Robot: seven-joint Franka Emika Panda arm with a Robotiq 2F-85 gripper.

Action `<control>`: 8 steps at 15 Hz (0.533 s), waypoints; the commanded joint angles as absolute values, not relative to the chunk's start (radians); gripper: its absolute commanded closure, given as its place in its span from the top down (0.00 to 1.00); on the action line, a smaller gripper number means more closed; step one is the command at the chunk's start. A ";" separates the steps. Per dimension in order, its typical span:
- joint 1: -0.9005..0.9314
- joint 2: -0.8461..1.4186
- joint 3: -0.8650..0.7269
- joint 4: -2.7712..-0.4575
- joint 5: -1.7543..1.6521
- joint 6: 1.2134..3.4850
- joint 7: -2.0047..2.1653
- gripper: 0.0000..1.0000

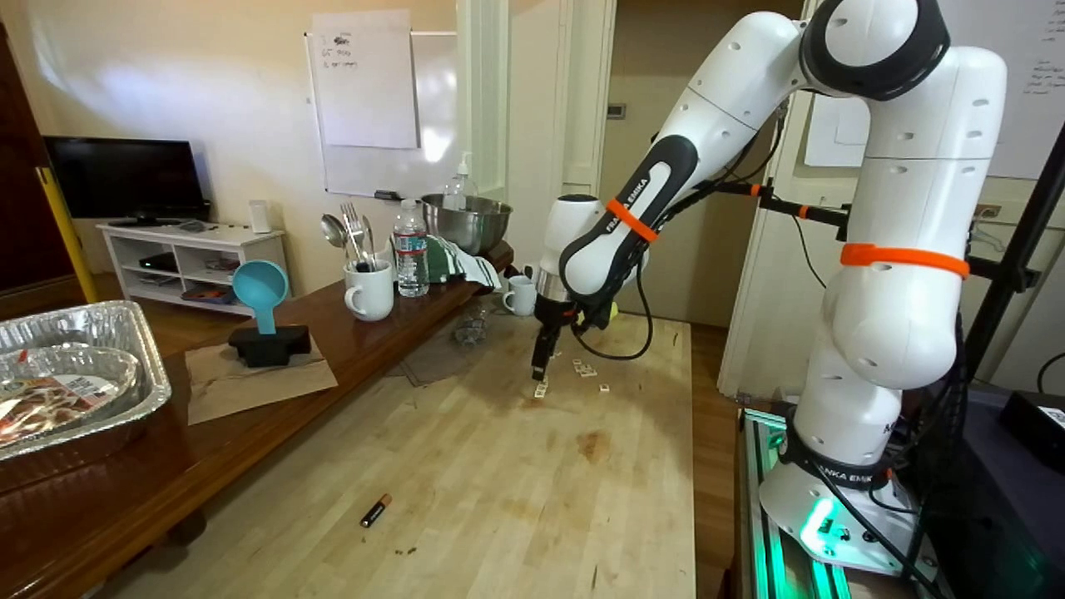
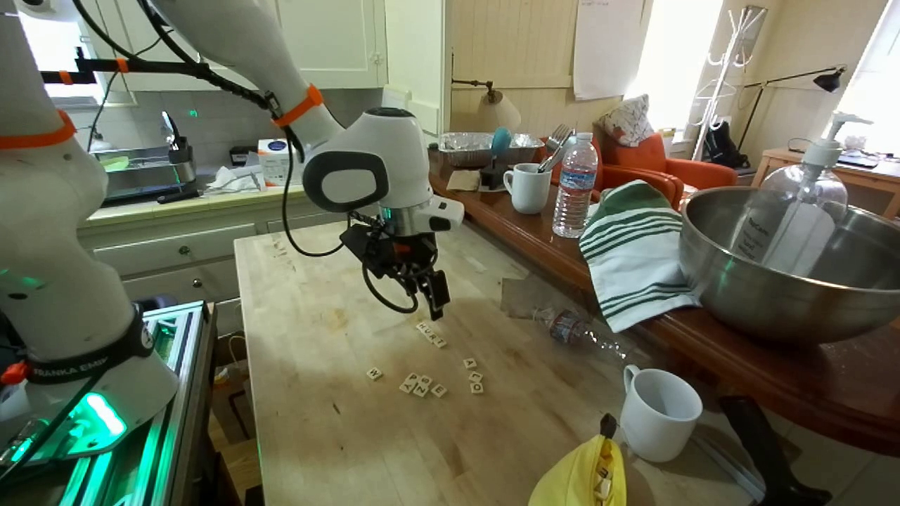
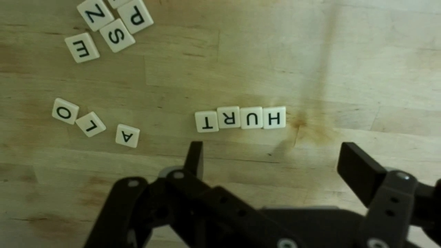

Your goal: Spell out the word hurt

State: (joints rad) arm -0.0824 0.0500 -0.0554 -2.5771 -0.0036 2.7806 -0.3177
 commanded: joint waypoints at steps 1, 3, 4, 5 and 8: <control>-0.088 -0.001 -0.063 -2.602 -0.027 2.740 -0.339 1.00; -0.081 0.034 -0.059 -2.578 -0.011 2.768 -0.321 1.00; -0.081 0.029 -0.061 -2.578 -0.013 2.767 -0.321 1.00; -0.081 0.025 -0.062 -2.579 -0.014 2.766 -0.321 1.00; -0.080 0.021 -0.063 -2.582 -0.015 2.764 -0.321 1.00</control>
State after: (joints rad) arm -0.0824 0.0219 -0.0616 -2.5824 -0.0122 2.7666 -0.3246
